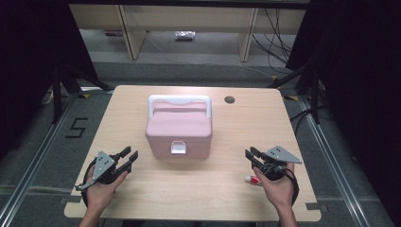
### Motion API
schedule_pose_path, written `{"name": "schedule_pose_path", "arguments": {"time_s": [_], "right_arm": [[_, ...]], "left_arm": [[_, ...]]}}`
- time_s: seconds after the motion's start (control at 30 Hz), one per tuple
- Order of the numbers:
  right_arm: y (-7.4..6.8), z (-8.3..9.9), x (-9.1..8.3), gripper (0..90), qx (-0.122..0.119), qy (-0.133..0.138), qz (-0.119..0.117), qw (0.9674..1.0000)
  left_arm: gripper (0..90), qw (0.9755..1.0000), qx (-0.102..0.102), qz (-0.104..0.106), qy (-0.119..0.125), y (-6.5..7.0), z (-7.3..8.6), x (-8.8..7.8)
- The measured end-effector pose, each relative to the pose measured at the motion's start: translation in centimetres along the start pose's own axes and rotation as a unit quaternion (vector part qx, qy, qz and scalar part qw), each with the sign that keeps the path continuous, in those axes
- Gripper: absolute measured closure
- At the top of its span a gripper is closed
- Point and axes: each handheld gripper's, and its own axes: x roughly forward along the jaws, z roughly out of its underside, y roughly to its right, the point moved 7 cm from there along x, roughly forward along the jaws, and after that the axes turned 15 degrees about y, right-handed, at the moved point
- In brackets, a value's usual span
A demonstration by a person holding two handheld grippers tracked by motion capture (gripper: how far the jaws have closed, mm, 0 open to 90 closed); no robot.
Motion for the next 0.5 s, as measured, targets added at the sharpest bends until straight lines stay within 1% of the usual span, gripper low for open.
{"name": "schedule_pose_path", "arguments": {"time_s": [0.03,0.07,0.1,0.13,0.17,0.2,0.23,0.27,0.3,0.33,0.37,0.4,0.43,0.47,0.5], "right_arm": [[-0.4,0.0,-0.1,72.6,0.023,-0.006,0.003,0.9997],[-0.4,0.0,-0.1,72.6,0.023,-0.006,0.003,0.9997],[-0.1,-0.2,0.0,72.8,0.003,-0.003,0.001,1.0000],[-0.1,-0.3,0.0,73.2,0.000,0.001,-0.003,1.0000],[-0.2,-0.4,0.0,74.0,0.007,-0.007,-0.005,0.9999],[-0.3,-0.4,0.1,74.4,0.011,-0.007,-0.002,0.9999],[-0.3,-0.4,0.1,74.4,0.011,-0.007,-0.002,0.9999],[-0.5,-0.4,0.3,76.0,0.004,-0.008,-0.009,0.9999],[-0.5,-0.4,0.3,77.1,0.004,-0.017,-0.005,0.9998],[-0.5,-0.4,0.3,77.1,0.004,-0.017,-0.005,0.9998],[-0.5,-0.5,1.0,79.9,-0.020,-0.014,-0.016,0.9996],[-0.6,-0.5,1.0,81.7,-0.024,-0.022,-0.015,0.9993],[-0.6,-0.5,1.0,81.7,-0.024,-0.022,-0.015,0.9993],[-0.7,-0.6,1.3,83.7,-0.027,-0.021,-0.020,0.9992],[-1.2,-0.5,1.9,86.5,-0.024,-0.028,-0.030,0.9989]], "left_arm": [[64.9,1.0000,0.000,0.000,0.000,0.0,0.0,0.0],[64.9,1.0000,0.001,-0.004,-0.005,0.0,0.0,-0.1],[65.6,1.0000,0.000,-0.006,-0.005,-0.1,0.0,-0.1],[66.2,1.0000,0.000,-0.004,0.000,-0.1,0.0,0.0],[68.1,1.0000,-0.002,-0.007,-0.002,-0.2,0.0,0.0],[68.9,0.9999,-0.005,-0.011,-0.007,-0.3,0.1,-0.2],[68.9,0.9999,-0.003,-0.013,-0.009,-0.4,0.1,-0.3],[71.2,0.9998,-0.004,-0.015,-0.009,-0.5,0.0,-0.3],[72.7,0.9999,-0.005,-0.014,-0.004,-0.7,-0.1,-0.2],[72.7,0.9997,-0.006,-0.020,-0.008,-0.9,-0.2,-0.3],[76.7,0.9998,-0.005,-0.018,-0.007,-1.0,-0.3,-0.2],[79.3,0.9998,-0.005,-0.019,-0.010,-1.3,-0.5,-0.2],[79.3,0.9997,-0.008,-0.019,-0.009,-1.5,-0.6,0.0],[82.3,0.9996,-0.009,-0.022,-0.013,-1.8,-0.7,0.1],[87.8,0.9996,-0.012,-0.022,-0.012,-2.1,-0.8,0.4]]}}
